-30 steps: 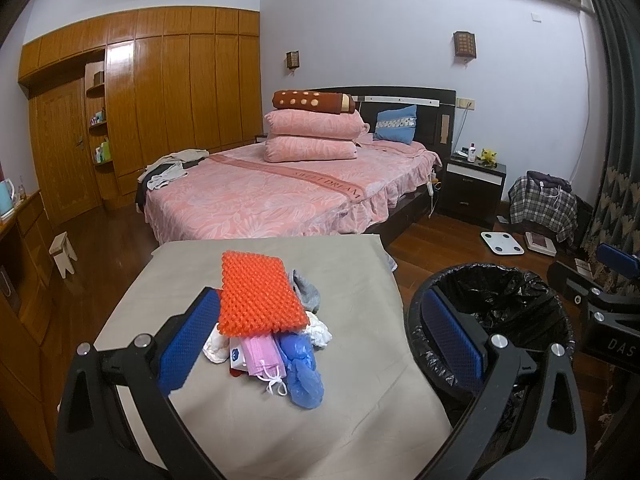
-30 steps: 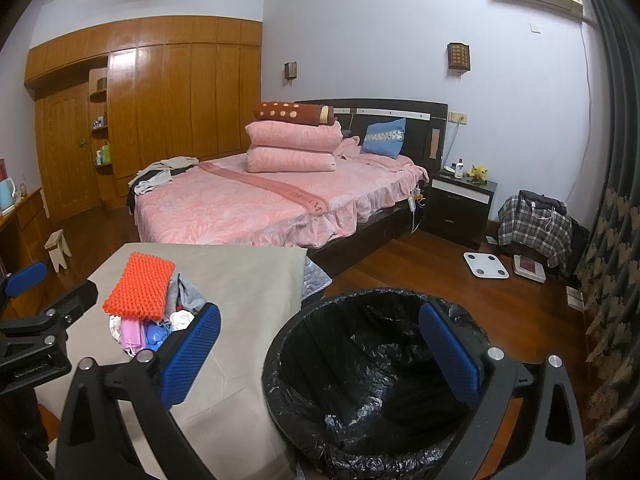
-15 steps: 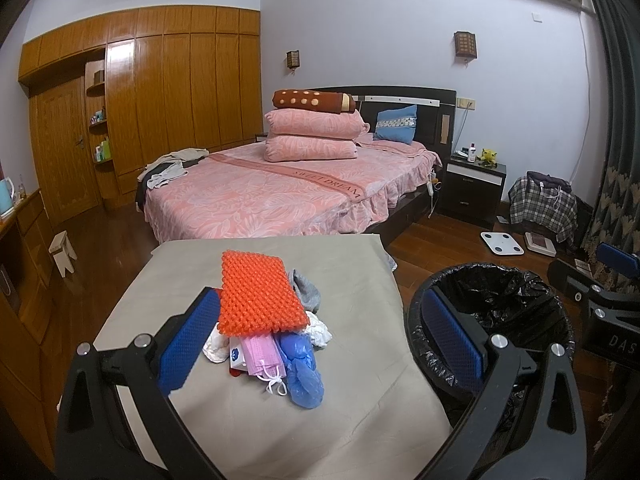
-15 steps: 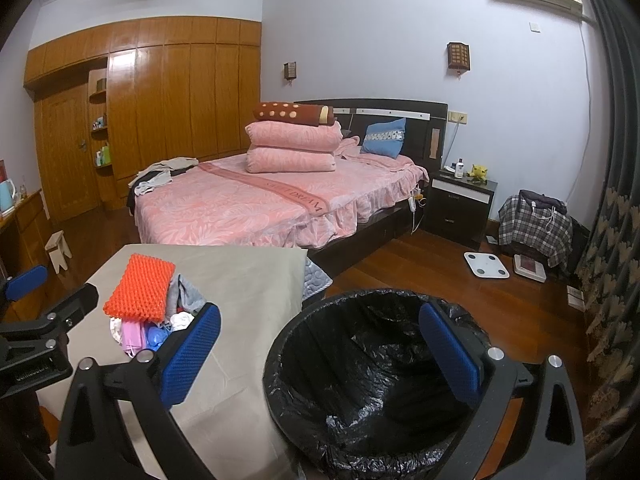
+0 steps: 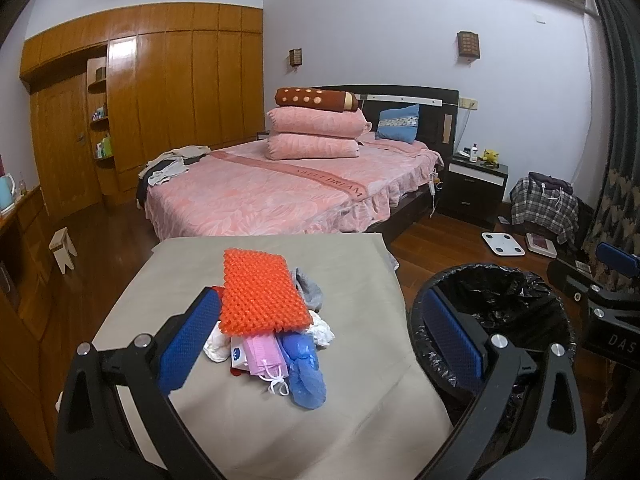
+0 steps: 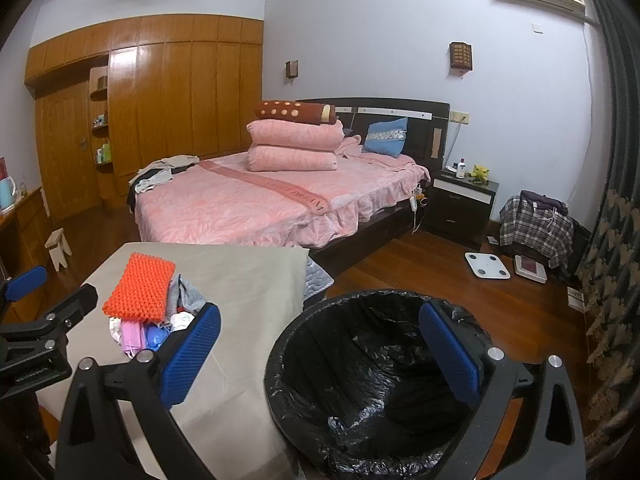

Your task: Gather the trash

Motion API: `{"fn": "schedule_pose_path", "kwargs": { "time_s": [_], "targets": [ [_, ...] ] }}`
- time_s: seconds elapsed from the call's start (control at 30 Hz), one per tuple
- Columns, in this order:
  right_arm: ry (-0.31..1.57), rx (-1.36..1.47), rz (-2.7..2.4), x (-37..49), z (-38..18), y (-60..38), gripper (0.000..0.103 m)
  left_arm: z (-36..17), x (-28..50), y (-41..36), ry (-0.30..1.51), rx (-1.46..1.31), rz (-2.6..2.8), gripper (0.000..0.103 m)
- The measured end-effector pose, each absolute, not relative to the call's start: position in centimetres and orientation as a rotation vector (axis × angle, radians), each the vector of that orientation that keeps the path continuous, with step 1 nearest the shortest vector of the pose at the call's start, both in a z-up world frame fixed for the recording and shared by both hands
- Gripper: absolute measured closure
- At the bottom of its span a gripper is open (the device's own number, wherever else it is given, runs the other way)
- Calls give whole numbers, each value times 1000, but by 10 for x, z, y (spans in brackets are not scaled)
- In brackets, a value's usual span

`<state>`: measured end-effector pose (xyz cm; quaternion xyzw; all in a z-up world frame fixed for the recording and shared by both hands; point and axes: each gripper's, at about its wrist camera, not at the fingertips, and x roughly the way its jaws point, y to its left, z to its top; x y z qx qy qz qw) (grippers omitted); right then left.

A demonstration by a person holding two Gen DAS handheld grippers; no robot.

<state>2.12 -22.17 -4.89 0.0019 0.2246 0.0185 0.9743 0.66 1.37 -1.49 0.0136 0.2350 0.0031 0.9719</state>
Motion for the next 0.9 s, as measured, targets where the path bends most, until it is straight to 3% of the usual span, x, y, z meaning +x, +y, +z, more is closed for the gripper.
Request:
{"fn": "schedule_pose_path", "kwargs": {
  "time_s": [0.47, 0.9],
  "targets": [
    [465, -13, 92, 40, -48, -202, 6, -23, 17, 32, 488, 6, 51, 5],
    [506, -51, 274, 97, -77, -126, 6, -46, 45, 115, 503, -21, 191, 5]
  ]
}}
